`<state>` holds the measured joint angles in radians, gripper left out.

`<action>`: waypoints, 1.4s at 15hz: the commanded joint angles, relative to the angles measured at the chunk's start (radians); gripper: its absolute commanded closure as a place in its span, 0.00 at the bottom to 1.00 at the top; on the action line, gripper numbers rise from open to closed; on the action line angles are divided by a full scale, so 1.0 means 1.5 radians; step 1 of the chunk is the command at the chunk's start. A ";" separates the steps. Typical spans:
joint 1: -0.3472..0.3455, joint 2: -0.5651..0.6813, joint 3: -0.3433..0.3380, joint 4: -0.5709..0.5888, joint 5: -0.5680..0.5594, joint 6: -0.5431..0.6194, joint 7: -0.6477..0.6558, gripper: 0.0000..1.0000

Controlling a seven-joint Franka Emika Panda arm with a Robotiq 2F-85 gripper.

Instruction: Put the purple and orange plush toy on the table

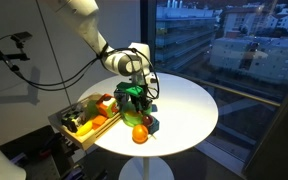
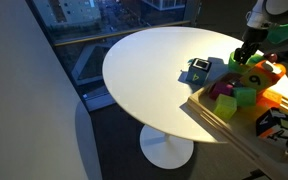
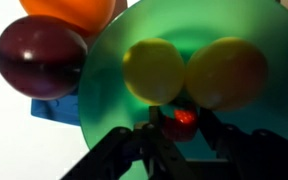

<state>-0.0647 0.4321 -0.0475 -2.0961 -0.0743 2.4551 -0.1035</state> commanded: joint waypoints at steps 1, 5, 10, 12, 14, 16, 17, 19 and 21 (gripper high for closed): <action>-0.005 -0.010 0.002 -0.010 0.000 0.006 -0.011 0.80; -0.007 -0.025 0.005 -0.014 0.004 0.000 -0.017 0.81; -0.008 -0.045 0.006 -0.019 0.006 -0.005 -0.023 0.81; -0.009 -0.054 0.007 -0.022 0.008 -0.008 -0.031 0.81; -0.009 -0.063 0.008 -0.026 0.009 -0.009 -0.036 0.81; -0.010 -0.072 0.008 -0.031 0.009 -0.010 -0.040 0.81; -0.010 -0.077 0.008 -0.034 0.010 -0.011 -0.042 0.81; -0.010 -0.089 0.009 -0.040 0.011 -0.016 -0.049 0.81; -0.011 -0.106 0.008 -0.050 0.012 -0.019 -0.057 0.81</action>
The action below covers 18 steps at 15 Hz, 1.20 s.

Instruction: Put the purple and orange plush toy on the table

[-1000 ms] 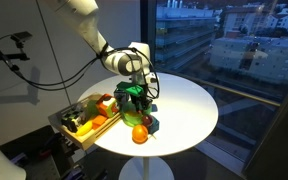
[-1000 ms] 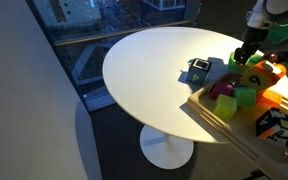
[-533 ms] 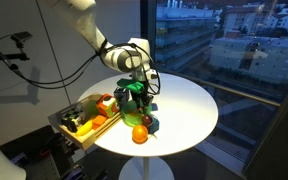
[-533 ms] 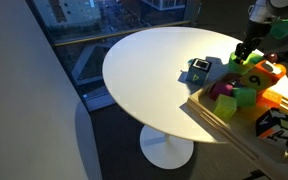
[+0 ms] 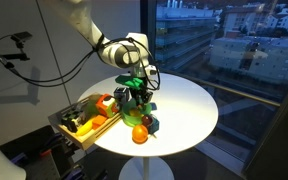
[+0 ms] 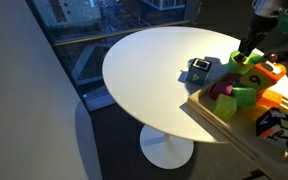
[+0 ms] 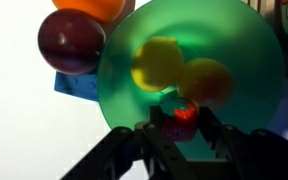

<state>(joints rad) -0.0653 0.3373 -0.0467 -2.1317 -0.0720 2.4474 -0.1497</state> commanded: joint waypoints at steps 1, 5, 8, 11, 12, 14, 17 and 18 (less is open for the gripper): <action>-0.011 -0.051 0.007 -0.032 0.009 -0.014 -0.030 0.81; -0.013 -0.091 0.002 -0.064 0.005 -0.013 -0.042 0.81; -0.018 -0.125 0.000 -0.094 0.008 -0.014 -0.061 0.81; -0.024 -0.159 -0.005 -0.126 0.009 -0.011 -0.080 0.81; -0.026 -0.171 -0.007 -0.136 0.011 -0.013 -0.088 0.81; -0.030 -0.192 -0.013 -0.153 0.014 -0.024 -0.107 0.81; -0.037 -0.217 -0.024 -0.175 0.015 -0.044 -0.137 0.81; -0.039 -0.223 -0.028 -0.181 0.015 -0.051 -0.149 0.81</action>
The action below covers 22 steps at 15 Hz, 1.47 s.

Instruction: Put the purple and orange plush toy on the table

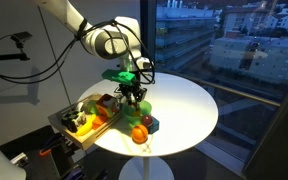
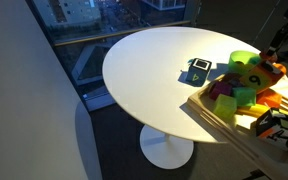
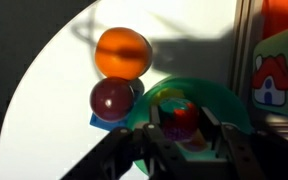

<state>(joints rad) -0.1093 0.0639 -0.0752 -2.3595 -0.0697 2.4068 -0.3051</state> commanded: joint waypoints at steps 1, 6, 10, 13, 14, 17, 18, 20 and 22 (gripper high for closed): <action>-0.011 -0.047 -0.014 -0.034 0.015 -0.030 -0.057 0.81; -0.021 -0.055 -0.038 -0.059 0.026 -0.048 -0.125 0.81; -0.027 -0.045 -0.050 -0.074 0.032 -0.043 -0.165 0.81; -0.028 -0.037 -0.054 -0.086 0.038 -0.030 -0.185 0.81; -0.027 -0.034 -0.053 -0.090 0.041 -0.027 -0.192 0.81; -0.026 -0.024 -0.051 -0.105 0.050 -0.002 -0.206 0.81; -0.026 -0.019 -0.050 -0.108 0.053 0.007 -0.212 0.81; -0.026 -0.010 -0.048 -0.114 0.060 0.029 -0.221 0.81; -0.027 -0.001 -0.045 -0.118 0.073 0.055 -0.233 0.81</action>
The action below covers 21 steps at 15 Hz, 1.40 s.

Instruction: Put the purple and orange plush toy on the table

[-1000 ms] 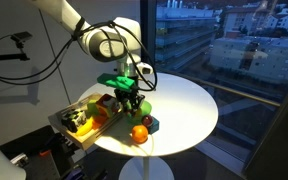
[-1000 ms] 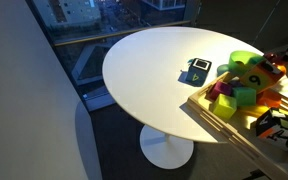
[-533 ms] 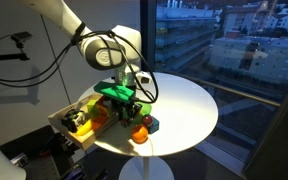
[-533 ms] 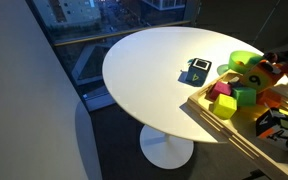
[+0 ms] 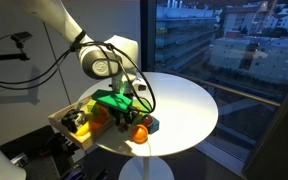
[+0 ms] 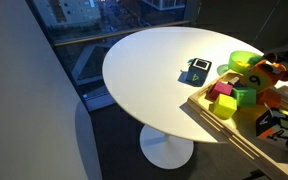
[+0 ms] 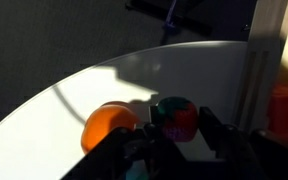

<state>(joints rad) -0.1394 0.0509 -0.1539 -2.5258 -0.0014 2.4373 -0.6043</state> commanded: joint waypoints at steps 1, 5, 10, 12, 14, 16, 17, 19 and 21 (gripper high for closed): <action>-0.008 0.012 0.010 -0.008 0.035 0.046 -0.042 0.81; -0.010 0.036 0.017 -0.005 0.044 0.077 -0.053 0.81; -0.013 0.061 0.026 0.000 0.037 0.086 -0.046 0.81; -0.015 0.069 0.029 0.001 0.034 0.087 -0.044 0.81; -0.016 0.075 0.030 0.003 0.033 0.087 -0.043 0.81; -0.017 0.078 0.031 0.005 0.031 0.086 -0.042 0.79; -0.018 0.075 0.031 0.004 0.032 0.084 -0.044 0.31; -0.020 0.071 0.032 0.004 0.033 0.083 -0.045 0.30; -0.021 0.067 0.031 0.005 0.033 0.079 -0.046 0.14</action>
<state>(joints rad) -0.1423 0.1619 -0.1253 -2.5279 0.0367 2.5591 -0.6498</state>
